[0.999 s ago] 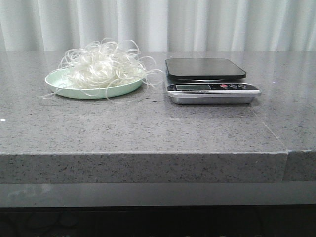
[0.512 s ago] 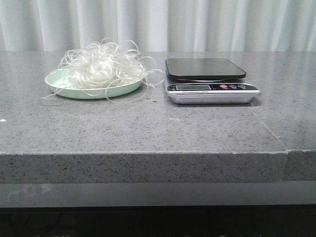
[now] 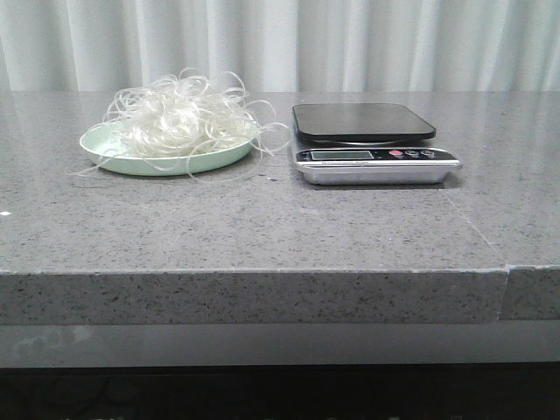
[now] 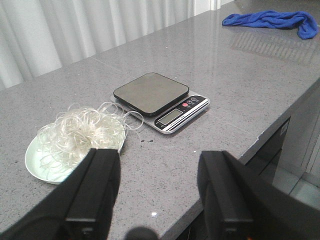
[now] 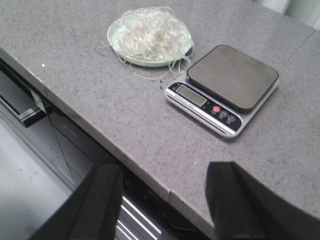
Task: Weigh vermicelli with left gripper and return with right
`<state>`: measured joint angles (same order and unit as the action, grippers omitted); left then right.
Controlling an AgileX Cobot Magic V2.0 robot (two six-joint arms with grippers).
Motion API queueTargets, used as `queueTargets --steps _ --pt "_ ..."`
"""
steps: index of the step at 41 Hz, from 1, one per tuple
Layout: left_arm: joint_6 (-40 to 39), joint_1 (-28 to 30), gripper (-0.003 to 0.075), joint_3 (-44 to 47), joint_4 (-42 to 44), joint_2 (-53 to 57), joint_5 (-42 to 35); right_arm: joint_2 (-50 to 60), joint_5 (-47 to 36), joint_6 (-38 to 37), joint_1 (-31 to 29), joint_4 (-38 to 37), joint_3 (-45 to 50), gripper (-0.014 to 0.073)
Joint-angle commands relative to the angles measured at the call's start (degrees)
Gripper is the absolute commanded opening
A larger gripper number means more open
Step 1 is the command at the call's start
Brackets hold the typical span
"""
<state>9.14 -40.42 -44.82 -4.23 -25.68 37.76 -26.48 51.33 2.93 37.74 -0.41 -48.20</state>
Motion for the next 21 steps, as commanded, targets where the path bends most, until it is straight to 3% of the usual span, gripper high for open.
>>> queueTargets --steps 1,5,8,16,21 --pt "-0.5 -0.1 0.0421 -1.3 -0.9 -0.3 -4.7 1.1 -3.4 0.0 -0.3 -0.8 0.0 0.0482" --pt "-0.5 -0.1 0.0417 -1.3 -0.9 -0.3 -4.7 1.4 -3.4 0.0 -0.3 -0.8 0.0 0.0471" --pt "-0.5 -0.1 0.0388 -1.3 -0.9 -0.3 -4.7 1.4 -3.5 0.0 -0.3 -0.8 0.0 0.041" --pt "-0.5 -0.1 0.0218 -1.3 -0.9 -0.3 -4.7 1.4 -3.5 0.0 -0.3 -0.8 0.0 0.0198" --pt "-0.5 -0.1 0.014 -1.3 -0.9 -0.3 -4.7 1.4 -3.6 0.0 -0.3 -0.8 0.2 0.0157"
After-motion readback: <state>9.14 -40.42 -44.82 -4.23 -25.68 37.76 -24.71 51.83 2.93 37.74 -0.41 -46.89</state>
